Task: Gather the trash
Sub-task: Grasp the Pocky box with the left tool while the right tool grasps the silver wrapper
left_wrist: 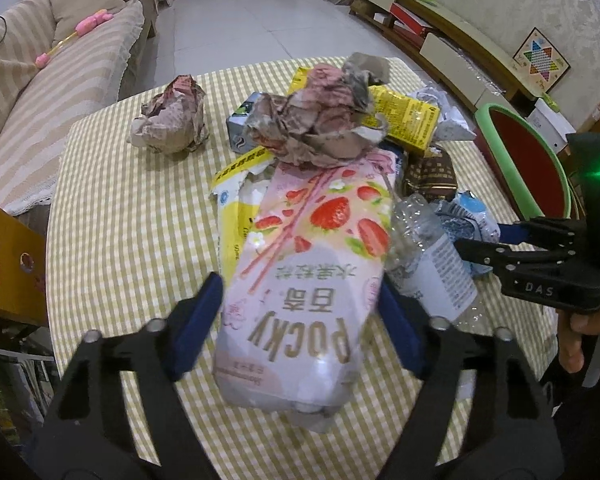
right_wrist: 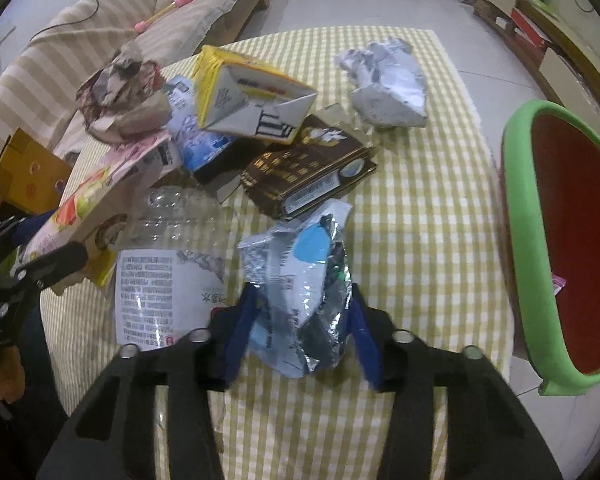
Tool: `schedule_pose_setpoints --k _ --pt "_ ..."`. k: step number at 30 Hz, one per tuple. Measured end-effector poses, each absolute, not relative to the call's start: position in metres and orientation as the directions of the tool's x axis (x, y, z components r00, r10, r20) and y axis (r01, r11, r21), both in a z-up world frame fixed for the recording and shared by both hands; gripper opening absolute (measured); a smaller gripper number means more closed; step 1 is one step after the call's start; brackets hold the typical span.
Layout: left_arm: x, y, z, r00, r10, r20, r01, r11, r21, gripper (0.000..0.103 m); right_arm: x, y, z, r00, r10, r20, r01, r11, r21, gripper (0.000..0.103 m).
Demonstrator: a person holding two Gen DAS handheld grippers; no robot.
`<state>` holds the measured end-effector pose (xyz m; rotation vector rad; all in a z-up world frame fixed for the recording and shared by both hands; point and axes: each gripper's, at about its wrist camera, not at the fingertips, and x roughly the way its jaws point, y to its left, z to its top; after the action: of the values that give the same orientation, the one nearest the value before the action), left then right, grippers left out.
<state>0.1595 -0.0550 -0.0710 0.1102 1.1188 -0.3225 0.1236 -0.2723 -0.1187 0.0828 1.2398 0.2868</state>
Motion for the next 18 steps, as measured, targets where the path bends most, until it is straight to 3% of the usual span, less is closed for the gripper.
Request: schedule_pose_setpoints --k 7,12,18 --pt "0.155 -0.050 -0.060 0.419 -0.218 -0.881 0.295 0.951 -0.094 0.062 0.117 -0.269 -0.113 0.298 0.260 -0.919 -0.189 0.959 0.210 0.026" --pt "0.150 -0.042 -0.048 0.422 -0.254 -0.870 0.282 0.949 -0.141 0.043 0.112 -0.274 -0.103 0.306 0.272 -0.913 -0.195 0.956 0.219 0.024" --pt "0.140 -0.035 -0.040 0.428 -0.272 -0.862 0.267 0.949 -0.167 0.042 0.106 -0.273 -0.094 0.320 0.284 -0.904 -0.204 0.952 0.227 0.023"
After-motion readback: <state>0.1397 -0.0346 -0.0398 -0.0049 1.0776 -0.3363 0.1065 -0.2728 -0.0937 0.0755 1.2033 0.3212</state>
